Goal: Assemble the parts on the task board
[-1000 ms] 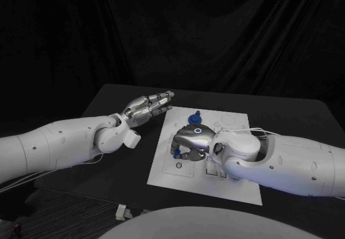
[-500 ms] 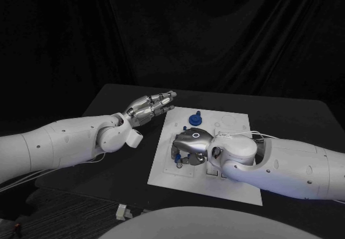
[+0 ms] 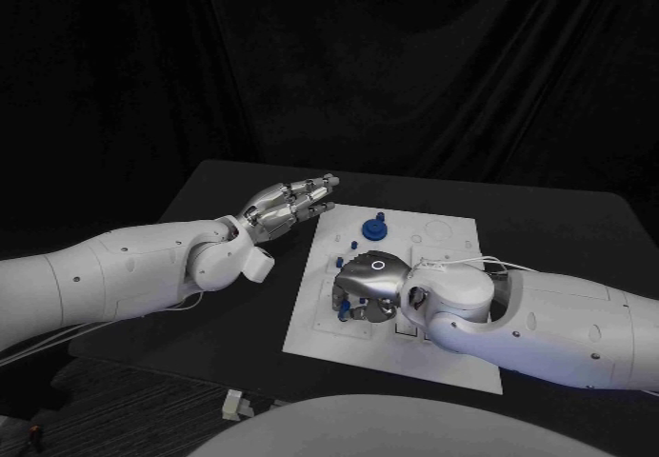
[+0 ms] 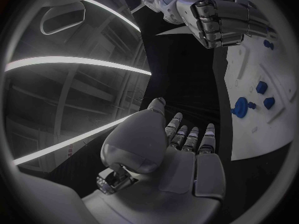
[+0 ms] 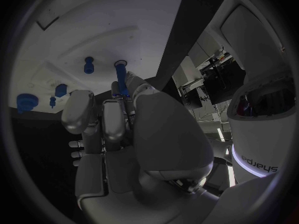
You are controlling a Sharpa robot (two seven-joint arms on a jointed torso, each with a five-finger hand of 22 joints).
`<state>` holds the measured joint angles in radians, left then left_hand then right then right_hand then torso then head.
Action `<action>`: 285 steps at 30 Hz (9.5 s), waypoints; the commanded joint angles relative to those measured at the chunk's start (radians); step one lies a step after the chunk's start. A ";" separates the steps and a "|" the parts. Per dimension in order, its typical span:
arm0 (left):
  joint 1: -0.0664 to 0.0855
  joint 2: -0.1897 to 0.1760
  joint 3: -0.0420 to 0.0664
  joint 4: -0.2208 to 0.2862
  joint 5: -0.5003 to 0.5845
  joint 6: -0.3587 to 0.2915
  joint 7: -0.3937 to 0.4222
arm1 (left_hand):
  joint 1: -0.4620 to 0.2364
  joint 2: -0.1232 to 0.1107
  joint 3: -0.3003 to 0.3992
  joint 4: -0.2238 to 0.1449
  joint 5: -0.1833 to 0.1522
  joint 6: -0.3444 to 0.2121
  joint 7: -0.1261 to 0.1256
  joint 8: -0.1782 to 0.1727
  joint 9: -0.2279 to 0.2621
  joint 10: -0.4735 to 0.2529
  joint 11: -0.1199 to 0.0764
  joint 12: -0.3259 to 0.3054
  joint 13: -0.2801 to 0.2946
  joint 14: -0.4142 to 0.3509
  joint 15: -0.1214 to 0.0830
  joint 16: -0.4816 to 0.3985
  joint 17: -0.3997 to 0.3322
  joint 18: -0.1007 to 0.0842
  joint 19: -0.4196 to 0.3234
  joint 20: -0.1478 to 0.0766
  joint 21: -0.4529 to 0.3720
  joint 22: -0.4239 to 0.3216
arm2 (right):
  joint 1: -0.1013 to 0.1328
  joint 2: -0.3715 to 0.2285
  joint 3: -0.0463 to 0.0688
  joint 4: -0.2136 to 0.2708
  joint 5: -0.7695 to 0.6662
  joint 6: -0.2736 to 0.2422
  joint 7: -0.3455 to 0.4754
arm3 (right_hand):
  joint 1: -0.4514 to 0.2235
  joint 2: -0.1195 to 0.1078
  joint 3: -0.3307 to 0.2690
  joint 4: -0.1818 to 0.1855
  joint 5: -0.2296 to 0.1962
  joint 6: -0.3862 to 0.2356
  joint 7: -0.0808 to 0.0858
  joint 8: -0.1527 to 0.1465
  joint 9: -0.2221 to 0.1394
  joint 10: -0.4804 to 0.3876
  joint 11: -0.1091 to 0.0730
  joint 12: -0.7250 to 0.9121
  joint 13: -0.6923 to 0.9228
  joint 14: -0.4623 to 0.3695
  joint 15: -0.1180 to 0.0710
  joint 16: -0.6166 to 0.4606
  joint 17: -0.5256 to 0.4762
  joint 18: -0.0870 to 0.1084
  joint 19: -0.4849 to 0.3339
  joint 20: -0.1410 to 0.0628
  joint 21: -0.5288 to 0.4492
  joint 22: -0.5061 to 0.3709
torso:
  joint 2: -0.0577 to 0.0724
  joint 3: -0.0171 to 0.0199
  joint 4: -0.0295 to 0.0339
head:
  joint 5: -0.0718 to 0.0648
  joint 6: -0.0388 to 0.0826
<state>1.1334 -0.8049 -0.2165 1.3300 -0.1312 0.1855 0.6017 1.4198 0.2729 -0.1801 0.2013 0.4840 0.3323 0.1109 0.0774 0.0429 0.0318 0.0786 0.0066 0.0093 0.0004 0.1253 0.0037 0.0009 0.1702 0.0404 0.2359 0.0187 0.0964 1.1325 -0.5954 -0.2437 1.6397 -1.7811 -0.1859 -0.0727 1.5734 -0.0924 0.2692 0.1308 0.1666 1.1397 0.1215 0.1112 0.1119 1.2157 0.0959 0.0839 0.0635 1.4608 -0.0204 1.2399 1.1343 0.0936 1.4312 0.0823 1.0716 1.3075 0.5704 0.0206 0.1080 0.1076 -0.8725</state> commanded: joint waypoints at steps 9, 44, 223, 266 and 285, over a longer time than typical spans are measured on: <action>-0.003 0.006 0.001 0.000 0.007 0.016 0.013 | 0.003 0.004 0.002 -0.008 0.002 0.001 0.002 0.006 0.001 0.001 0.007 0.003 0.001 0.000 0.006 -0.004 -0.001 0.010 0.000 0.010 0.005 -0.002 | -0.012 0.003 0.001 -0.009 -0.013 0.000 -0.014 | 0.009 0.000 0.004 0.000 0.004 0.009 -0.002 -0.005 0.002 0.052 -0.041 0.003 0.002 0.015 -0.003 -0.001 -0.002 -0.008 0.003 -0.002 0.002 0.151 | 0.000 0.0002 0.0008 | -0.001 0.000; -0.010 0.013 0.001 -0.011 0.007 0.023 0.012 | 0.002 0.005 0.004 -0.010 0.002 0.000 0.003 0.006 0.001 0.000 0.008 0.002 0.001 0.000 0.007 -0.004 -0.001 0.010 -0.001 0.010 0.004 -0.003 | -0.020 -0.006 0.000 -0.023 -0.057 -0.020 0.036 | -0.172 -0.061 -0.106 0.090 -0.115 -0.244 -0.021 -0.049 -0.045 -0.074 -0.010 -0.021 0.003 -0.002 0.025 0.008 -0.001 -0.004 -0.020 0.025 -0.016 0.144 | 0.000 0.0008 -0.0009 | 0.000 0.000; -0.039 0.007 0.001 -0.026 0.007 0.039 0.001 | -0.013 0.007 0.010 -0.012 -0.002 0.000 0.008 0.008 0.001 0.001 0.014 0.003 0.001 0.000 0.011 -0.004 -0.001 0.010 0.000 0.013 0.004 -0.006 | 0.038 -0.343 -0.001 0.143 0.839 -0.042 -0.467 | -0.571 0.066 0.035 -0.075 0.281 -0.139 -0.101 0.230 0.720 0.355 -0.148 1.487 1.507 0.074 -0.091 0.238 0.217 -0.064 0.088 -0.081 0.388 0.224 | -0.002 0.0001 -0.0011 | -0.112 0.000; -0.039 0.008 0.001 -0.032 0.007 0.045 -0.003 | -0.014 0.008 0.012 -0.013 -0.002 0.000 0.007 0.008 0.001 0.001 0.013 0.003 0.001 0.000 0.014 -0.004 -0.001 0.009 0.000 0.014 0.004 -0.007 | 0.011 -0.307 -0.001 0.112 0.836 0.024 -0.477 | -0.662 0.047 -0.123 0.041 -0.056 -0.142 -0.083 0.184 0.641 0.355 -0.131 1.487 1.507 0.067 -0.076 0.222 0.177 -0.059 0.078 -0.066 0.362 0.217 | -0.002 0.0001 -0.0027 | -0.108 0.000; -0.041 0.007 0.001 -0.034 0.007 0.049 -0.008 | -0.016 0.008 0.013 -0.013 -0.003 -0.002 0.008 0.008 0.001 0.000 0.013 0.003 0.001 0.000 0.015 -0.004 -0.001 0.009 -0.001 0.014 0.004 -0.008 | 0.010 -0.311 -0.001 0.107 0.836 -0.020 -0.452 | -0.733 0.033 -0.272 0.160 -0.117 -0.148 -0.082 0.192 0.630 0.355 -0.130 1.487 1.507 0.067 -0.075 0.225 0.181 -0.059 0.078 -0.066 0.359 0.217 | -0.002 0.0009 -0.0020 | -0.103 0.000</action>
<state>1.0940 -0.7983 -0.2166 1.2944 -0.1310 0.2209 0.5862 1.4116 0.2809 -0.1691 0.1902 0.4840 0.3359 0.1145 0.0812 0.0435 0.0337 0.0876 0.0066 0.0090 0.0004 0.1324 0.0037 0.0012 0.1702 0.0404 0.2429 0.0186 0.0892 1.1454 -0.9039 -0.2450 1.7466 -0.9395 -0.1796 -0.5321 0.8426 -0.0613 0.0010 0.2906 0.0533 0.9929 0.0358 0.2978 0.7416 1.4665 -0.0374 1.5682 1.3074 1.4652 -0.1016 1.4637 1.3074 0.0390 1.4686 0.0092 1.4366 1.3075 0.5682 0.0213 0.1067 0.0027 -0.8725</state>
